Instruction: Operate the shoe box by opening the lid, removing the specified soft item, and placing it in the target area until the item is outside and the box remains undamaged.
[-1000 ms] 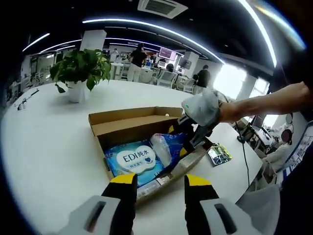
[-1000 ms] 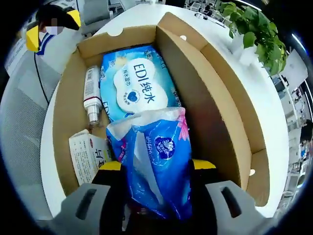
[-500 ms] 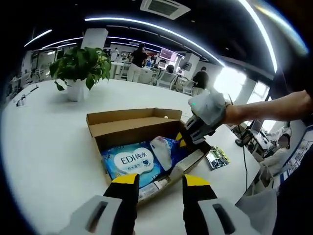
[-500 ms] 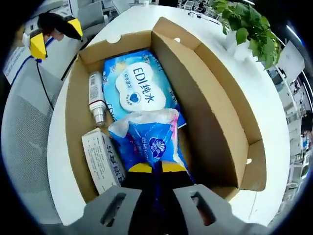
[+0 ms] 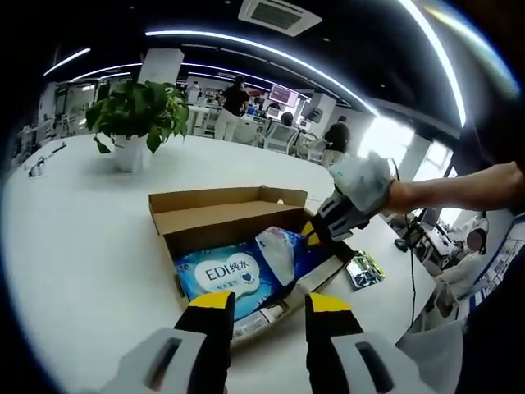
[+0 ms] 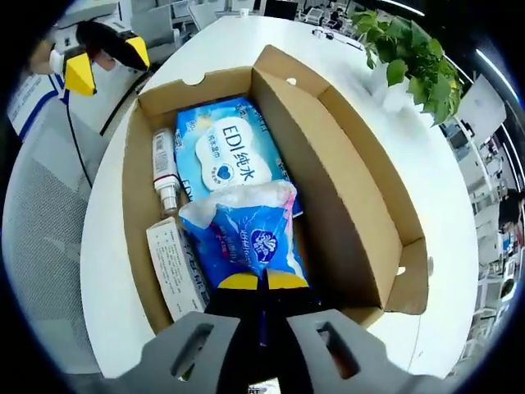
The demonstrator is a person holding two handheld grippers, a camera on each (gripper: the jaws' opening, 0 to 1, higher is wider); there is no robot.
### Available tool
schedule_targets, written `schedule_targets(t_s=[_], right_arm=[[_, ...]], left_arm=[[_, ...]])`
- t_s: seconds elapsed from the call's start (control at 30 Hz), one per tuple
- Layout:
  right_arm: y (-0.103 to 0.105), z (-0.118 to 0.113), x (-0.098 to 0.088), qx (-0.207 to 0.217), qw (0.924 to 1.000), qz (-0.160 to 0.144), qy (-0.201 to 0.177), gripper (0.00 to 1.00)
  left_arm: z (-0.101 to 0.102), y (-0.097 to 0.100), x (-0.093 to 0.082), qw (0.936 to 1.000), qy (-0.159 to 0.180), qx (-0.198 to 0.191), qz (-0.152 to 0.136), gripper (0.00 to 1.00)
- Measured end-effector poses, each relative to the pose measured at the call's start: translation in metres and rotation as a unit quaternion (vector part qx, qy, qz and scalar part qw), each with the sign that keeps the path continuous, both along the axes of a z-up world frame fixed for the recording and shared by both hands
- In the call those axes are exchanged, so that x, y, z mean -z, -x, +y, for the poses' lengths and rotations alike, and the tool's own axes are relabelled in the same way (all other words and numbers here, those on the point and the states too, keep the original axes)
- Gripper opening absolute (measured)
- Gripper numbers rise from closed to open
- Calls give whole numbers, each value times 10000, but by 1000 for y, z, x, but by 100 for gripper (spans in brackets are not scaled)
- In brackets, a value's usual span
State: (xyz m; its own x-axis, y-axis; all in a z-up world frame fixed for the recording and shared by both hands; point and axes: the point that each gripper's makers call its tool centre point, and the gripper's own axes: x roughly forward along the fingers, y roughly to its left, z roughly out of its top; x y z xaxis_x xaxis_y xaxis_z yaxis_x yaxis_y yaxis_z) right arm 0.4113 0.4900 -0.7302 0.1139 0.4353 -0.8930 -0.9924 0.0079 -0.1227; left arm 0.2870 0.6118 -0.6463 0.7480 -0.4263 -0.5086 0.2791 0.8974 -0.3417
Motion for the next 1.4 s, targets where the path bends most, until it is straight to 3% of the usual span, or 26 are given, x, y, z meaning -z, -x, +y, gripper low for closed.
schedule_targets(t_s=[0.27, 0.43, 0.6, 0.8, 1.1, 1.4], right_arm=[[-4, 1, -27, 87, 9997, -150, -175, 0], [-10, -2, -51, 42, 9989, -393, -262, 0], [-13, -9, -78, 80, 9974, -624, -353, 0], [-17, -22, -97, 144, 9960, -798, -364, 0], [-16, -49, -113, 284, 9947, -941, -309, 0], [-9, -86, -111, 493, 9937, -998, -156, 0]], left_arm=[[0, -3, -4, 10000, -42, 50, -63, 35], [0, -6, -3, 9999, -71, 139, -73, 35], [-8, -10, -8, 9996, -68, 255, -134, 35], [-21, -10, -18, 9990, -82, 381, -216, 35], [-40, -11, -27, 9979, -93, 576, -296, 35], [-55, -10, -33, 9959, -164, 816, -341, 35]])
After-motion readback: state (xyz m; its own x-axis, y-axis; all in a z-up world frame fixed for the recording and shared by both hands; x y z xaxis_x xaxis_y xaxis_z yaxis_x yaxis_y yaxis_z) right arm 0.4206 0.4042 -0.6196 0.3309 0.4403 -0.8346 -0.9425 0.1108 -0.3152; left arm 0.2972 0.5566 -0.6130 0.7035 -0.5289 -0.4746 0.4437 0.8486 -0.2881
